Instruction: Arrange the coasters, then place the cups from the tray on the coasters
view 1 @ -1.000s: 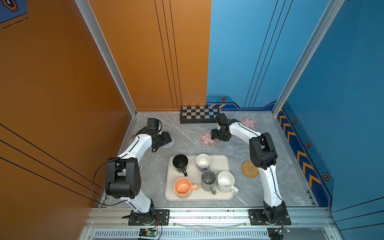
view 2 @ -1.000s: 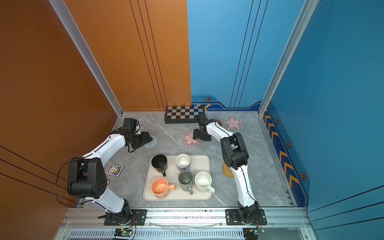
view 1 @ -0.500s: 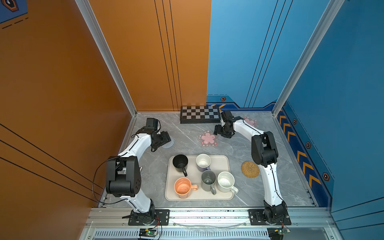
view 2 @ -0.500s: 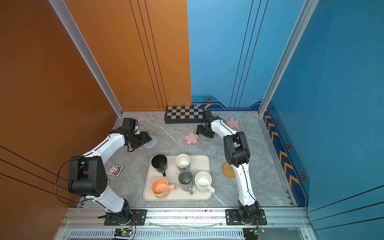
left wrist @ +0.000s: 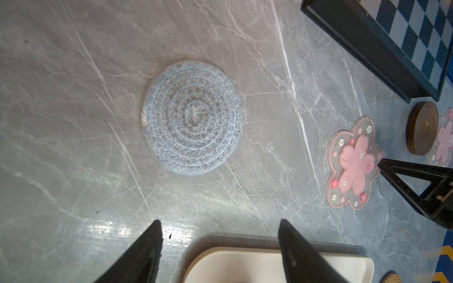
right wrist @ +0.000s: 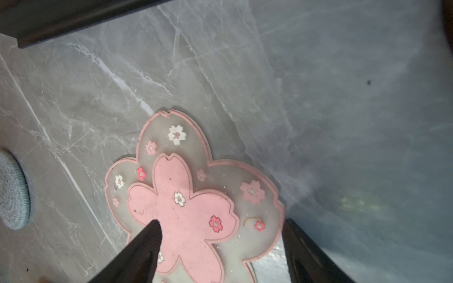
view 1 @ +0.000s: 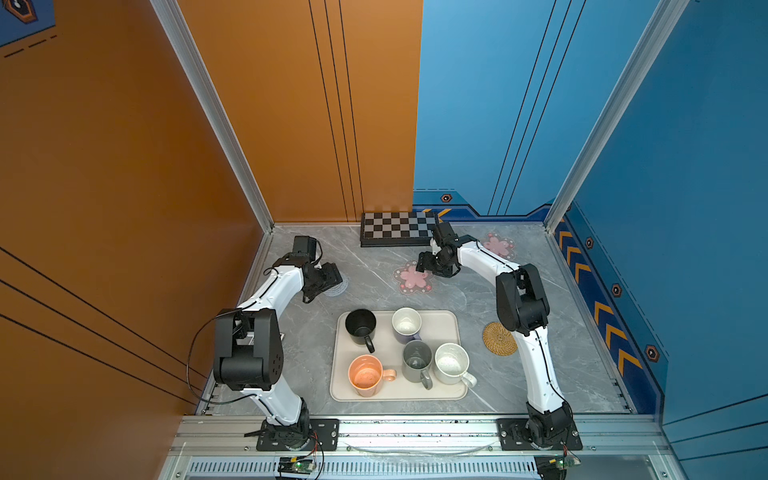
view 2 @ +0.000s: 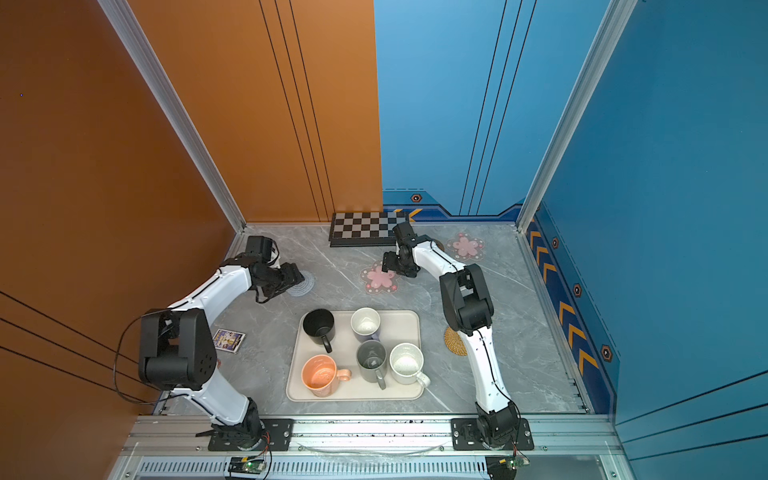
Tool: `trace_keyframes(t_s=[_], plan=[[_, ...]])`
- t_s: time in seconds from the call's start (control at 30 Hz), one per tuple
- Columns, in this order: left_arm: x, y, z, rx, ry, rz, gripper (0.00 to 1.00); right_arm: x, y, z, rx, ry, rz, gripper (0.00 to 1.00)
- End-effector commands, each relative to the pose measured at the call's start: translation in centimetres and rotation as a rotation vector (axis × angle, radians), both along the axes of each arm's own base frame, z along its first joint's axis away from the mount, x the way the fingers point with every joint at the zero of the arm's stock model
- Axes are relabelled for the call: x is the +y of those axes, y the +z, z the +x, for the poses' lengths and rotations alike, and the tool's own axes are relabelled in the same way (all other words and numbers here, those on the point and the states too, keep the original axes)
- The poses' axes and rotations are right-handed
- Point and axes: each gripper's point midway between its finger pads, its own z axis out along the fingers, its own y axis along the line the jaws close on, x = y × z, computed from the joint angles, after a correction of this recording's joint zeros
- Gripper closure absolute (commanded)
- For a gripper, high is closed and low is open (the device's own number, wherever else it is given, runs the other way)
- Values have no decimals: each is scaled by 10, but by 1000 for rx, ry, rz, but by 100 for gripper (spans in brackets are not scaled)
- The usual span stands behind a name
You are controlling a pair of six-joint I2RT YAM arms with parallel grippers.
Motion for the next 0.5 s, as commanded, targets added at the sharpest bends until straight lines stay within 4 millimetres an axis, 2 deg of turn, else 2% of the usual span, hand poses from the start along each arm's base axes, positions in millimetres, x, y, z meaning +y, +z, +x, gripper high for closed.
trace_keyframes(t_s=[0.0, 0.47], plan=[[0, 2, 3, -1, -6, -15, 25, 11, -36, -25, 107, 34, -13, 21], [0, 2, 2, -2, -8, -19, 25, 50, -43, -32, 110, 81, 6, 21]])
